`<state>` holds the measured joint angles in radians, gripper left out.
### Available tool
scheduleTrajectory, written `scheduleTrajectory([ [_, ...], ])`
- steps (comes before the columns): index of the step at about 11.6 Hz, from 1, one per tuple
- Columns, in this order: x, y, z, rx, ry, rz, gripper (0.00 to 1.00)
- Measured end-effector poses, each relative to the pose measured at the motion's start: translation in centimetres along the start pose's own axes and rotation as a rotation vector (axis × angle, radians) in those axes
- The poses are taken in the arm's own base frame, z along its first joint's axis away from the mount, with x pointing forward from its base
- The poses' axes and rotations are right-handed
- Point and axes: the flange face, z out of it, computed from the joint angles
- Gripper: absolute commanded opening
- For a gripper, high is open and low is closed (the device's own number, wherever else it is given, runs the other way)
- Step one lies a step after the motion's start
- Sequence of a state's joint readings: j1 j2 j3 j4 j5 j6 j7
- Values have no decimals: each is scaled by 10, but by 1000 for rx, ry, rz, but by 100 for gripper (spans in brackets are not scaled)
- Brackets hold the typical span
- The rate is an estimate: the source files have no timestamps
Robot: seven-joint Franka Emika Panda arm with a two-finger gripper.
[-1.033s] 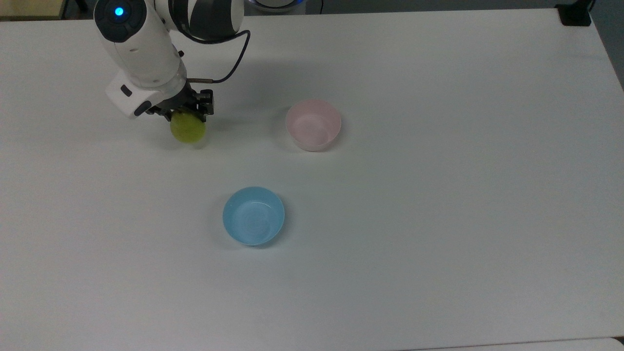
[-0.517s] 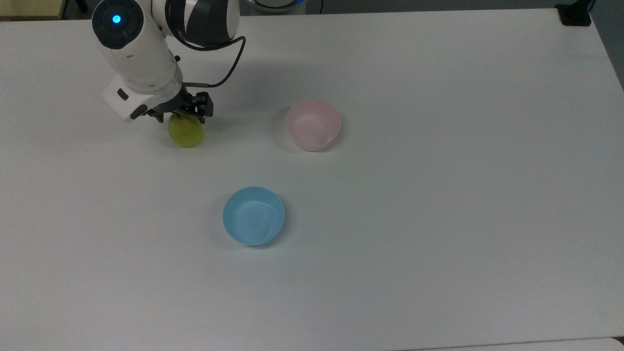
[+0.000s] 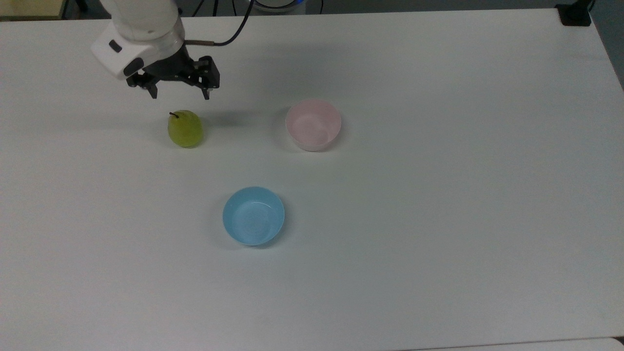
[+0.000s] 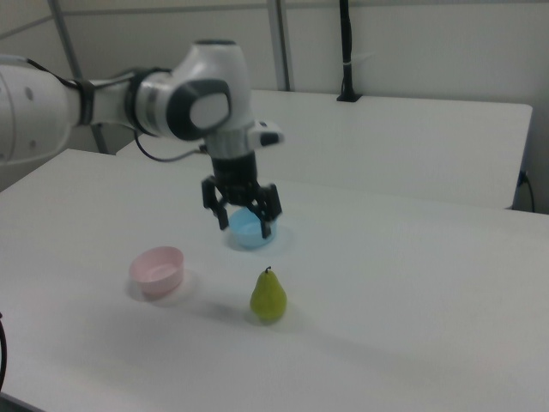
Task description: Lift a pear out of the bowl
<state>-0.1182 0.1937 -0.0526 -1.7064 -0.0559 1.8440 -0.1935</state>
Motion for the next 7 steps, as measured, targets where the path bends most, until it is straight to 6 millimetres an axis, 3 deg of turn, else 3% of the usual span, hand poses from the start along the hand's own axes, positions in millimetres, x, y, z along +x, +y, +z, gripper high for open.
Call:
scheduleTrajectory([
  [2,-1,-49,-42,-6,30,32,100],
  [4,-6,-97,-69,-7,33,91,100],
  [7,-23,-135,-97,-7,40,118,100],
])
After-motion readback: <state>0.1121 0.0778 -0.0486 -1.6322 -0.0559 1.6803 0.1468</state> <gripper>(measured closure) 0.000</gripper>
